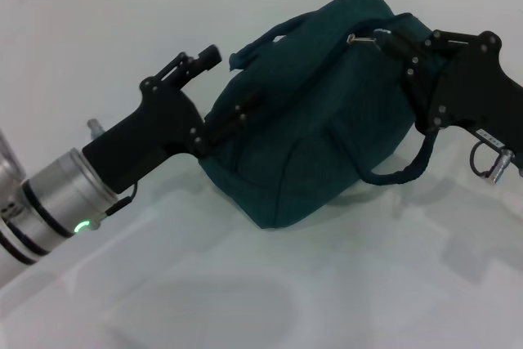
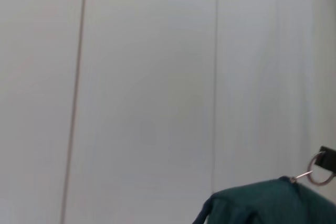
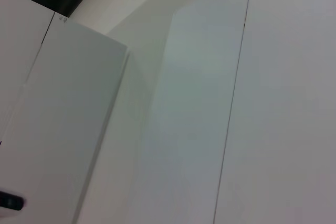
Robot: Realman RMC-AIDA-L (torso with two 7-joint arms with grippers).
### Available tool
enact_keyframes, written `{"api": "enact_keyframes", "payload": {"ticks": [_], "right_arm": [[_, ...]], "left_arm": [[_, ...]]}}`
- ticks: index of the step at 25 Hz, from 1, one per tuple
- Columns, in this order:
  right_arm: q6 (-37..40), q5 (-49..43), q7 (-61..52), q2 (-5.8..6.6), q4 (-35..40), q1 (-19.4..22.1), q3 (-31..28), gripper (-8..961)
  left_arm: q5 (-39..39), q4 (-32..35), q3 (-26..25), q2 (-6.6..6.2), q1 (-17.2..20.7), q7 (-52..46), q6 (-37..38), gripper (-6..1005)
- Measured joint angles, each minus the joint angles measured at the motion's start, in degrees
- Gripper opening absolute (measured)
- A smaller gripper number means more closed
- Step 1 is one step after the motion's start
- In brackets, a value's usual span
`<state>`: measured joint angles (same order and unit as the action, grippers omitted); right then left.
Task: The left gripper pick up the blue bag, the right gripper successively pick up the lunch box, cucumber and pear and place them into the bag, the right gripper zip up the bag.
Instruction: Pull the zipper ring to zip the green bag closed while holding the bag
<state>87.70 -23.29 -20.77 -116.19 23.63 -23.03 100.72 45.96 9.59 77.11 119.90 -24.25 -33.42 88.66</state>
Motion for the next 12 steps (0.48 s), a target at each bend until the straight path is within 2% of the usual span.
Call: {"api": "enact_keyframes", "payload": {"ticks": [8,12], "right_arm": [[0.00,0.07,-0.03,0.00,0.01,0.00,0.00,18],[0.30,0.09,-0.12,0.00,0.00,0.00,0.05,17]], "left_arm": [[1.41,0.62,0.68,-0.30,-2.56,-3.39,-0.03,827],[1.94,0.45,0.68,-0.17,-3.46,-3.17,-0.52,821]]}}
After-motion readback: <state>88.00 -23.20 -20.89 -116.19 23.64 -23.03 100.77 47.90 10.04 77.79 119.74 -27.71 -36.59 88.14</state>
